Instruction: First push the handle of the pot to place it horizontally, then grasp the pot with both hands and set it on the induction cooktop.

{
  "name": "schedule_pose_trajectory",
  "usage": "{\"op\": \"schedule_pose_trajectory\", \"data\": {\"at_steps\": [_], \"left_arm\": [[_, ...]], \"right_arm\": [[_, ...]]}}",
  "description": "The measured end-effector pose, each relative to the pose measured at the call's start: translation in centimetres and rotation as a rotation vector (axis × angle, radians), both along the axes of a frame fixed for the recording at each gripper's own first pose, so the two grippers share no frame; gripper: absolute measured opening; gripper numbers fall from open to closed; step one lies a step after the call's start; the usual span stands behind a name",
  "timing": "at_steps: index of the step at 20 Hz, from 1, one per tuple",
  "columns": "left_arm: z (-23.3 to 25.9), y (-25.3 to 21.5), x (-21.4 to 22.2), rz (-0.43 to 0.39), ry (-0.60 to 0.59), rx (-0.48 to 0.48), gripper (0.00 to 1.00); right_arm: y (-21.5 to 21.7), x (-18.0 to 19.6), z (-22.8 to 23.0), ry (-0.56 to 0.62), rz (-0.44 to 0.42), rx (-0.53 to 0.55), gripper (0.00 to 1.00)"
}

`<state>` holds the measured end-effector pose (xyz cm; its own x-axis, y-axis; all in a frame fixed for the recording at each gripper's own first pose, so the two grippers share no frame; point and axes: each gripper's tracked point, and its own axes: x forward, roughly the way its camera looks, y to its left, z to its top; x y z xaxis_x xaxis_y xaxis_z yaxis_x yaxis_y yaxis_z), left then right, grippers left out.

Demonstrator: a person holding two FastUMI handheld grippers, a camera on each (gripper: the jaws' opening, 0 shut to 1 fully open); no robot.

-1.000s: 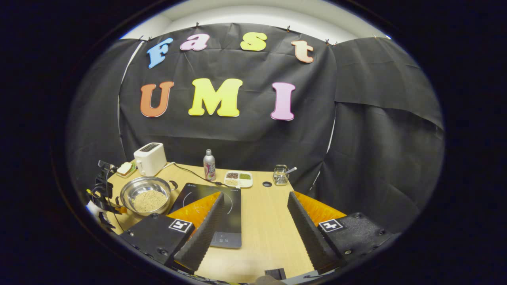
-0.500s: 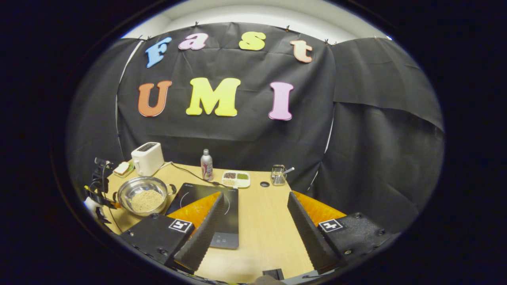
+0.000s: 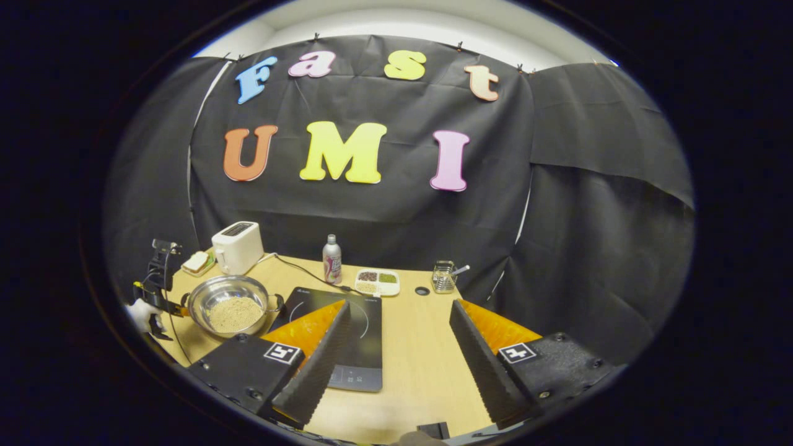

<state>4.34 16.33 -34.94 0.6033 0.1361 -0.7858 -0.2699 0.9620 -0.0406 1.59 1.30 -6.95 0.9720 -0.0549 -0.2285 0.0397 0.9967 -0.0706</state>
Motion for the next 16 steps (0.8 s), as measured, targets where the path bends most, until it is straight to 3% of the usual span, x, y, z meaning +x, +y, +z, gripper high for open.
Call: {"op": "schedule_pose_trajectory", "data": {"at_steps": [16], "left_arm": [[-0.3, 2.9, 4.4, 0.017, -0.001, 0.027, 0.0]], "right_arm": [[0.8, -0.7, -0.4, 0.018, 0.005, -0.012, 0.99]]}}
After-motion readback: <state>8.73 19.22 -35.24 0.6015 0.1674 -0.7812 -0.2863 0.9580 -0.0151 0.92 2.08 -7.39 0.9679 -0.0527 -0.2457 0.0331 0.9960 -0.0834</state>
